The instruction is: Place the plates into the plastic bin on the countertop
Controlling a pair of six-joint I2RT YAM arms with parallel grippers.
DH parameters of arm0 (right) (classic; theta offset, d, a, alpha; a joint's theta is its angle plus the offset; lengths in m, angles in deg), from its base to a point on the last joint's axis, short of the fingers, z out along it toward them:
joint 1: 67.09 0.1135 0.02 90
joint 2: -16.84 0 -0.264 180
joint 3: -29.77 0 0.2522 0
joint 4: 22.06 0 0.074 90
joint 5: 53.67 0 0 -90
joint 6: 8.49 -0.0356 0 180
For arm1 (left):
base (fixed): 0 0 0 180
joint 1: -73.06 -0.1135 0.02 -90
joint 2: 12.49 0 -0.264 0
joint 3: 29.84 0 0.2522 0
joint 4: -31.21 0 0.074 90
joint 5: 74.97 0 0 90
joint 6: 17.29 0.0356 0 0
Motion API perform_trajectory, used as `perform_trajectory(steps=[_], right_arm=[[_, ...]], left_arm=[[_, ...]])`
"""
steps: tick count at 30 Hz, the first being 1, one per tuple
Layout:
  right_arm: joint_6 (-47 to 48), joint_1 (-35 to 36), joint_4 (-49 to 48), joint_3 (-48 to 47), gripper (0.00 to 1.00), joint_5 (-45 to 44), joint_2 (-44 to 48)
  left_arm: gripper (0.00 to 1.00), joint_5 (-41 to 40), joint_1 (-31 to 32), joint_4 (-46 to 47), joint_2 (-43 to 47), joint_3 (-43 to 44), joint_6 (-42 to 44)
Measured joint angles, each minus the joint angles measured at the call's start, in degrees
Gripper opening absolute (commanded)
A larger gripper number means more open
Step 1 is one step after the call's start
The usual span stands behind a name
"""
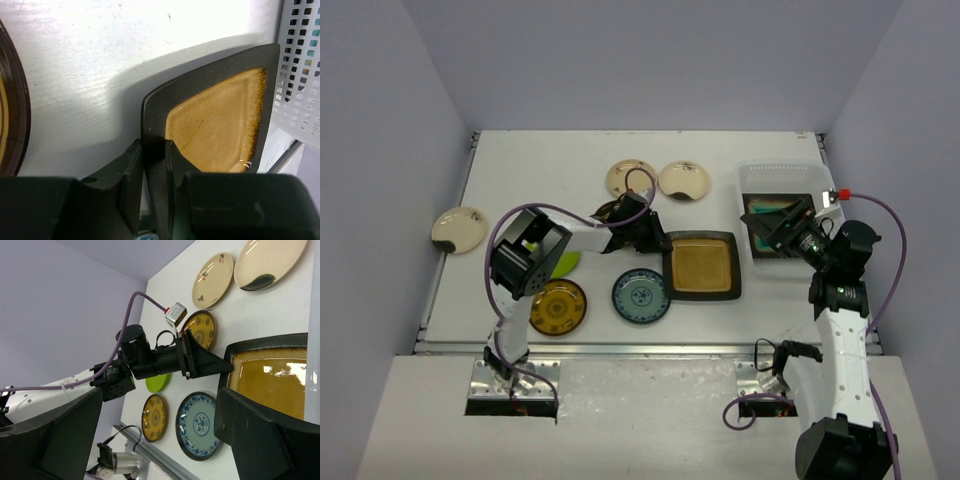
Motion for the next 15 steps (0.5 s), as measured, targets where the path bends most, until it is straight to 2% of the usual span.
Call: perform_trajectory(steps=[6, 15], right_arm=[[-0.1, 0.0, -0.2, 0.6, 0.99, -0.3, -0.1], [-0.3, 0.0, -0.9, 1.6, 0.99, -0.1, -1.9]], left_arm=[[0.00, 0.4, -0.5, 4.3, 2.3, -4.7, -2.1], [0.00, 3.7, -3.9, 8.8, 12.6, -14.2, -7.7]])
